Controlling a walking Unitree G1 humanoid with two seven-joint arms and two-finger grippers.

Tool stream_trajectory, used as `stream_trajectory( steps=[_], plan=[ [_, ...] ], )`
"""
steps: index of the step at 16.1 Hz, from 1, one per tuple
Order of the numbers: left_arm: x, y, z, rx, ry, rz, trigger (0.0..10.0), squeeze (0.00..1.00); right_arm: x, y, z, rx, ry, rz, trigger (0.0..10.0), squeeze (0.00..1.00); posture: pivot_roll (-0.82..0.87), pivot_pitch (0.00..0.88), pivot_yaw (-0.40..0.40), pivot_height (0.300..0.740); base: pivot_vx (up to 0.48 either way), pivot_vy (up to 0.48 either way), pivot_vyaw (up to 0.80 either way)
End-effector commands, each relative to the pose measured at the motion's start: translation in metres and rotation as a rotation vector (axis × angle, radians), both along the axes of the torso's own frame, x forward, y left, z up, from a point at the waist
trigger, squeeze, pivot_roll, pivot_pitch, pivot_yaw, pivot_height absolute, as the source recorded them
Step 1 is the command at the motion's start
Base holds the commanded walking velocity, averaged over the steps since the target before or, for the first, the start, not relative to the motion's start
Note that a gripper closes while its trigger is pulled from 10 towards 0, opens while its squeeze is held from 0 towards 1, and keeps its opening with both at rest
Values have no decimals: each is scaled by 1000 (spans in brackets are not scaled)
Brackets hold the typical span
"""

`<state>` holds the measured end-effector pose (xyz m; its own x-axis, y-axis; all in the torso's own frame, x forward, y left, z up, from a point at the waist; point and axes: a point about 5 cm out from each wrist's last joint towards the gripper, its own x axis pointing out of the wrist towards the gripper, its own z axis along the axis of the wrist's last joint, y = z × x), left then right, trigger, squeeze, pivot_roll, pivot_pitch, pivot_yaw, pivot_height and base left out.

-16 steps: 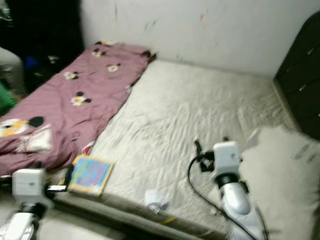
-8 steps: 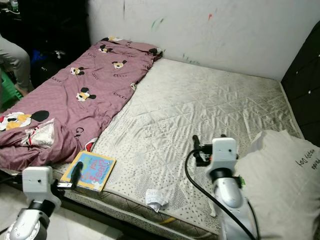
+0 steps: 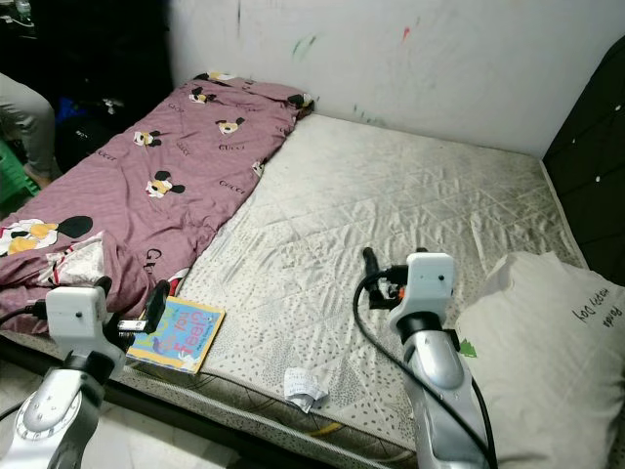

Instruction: Clean up the room

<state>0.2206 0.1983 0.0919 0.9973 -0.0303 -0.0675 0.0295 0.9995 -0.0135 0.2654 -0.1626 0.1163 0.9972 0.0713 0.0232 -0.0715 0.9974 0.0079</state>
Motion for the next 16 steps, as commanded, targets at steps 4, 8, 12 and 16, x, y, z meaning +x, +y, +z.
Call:
stream_trajectory(
  steps=[4,8,12,16],
  plan=[
    [-16,12,-24,17,78,112,10000,0,4,4,-17,-36,33,-64,10000,0,68,0,-52,740,0,0,0],
    [10,8,-8,27,0,131,10000,0,16,9,-13,-26,17,-51,10000,0,43,0,-44,740,0,0,0],
    [32,7,-2,22,-44,107,10000,0,20,25,-18,-80,9,-26,10000,0,2,0,-44,740,0,0,0],
    [27,11,-7,39,-5,77,10000,0,0,25,-32,-37,50,-68,10000,0,-13,0,22,740,0,0,0]
  ],
)
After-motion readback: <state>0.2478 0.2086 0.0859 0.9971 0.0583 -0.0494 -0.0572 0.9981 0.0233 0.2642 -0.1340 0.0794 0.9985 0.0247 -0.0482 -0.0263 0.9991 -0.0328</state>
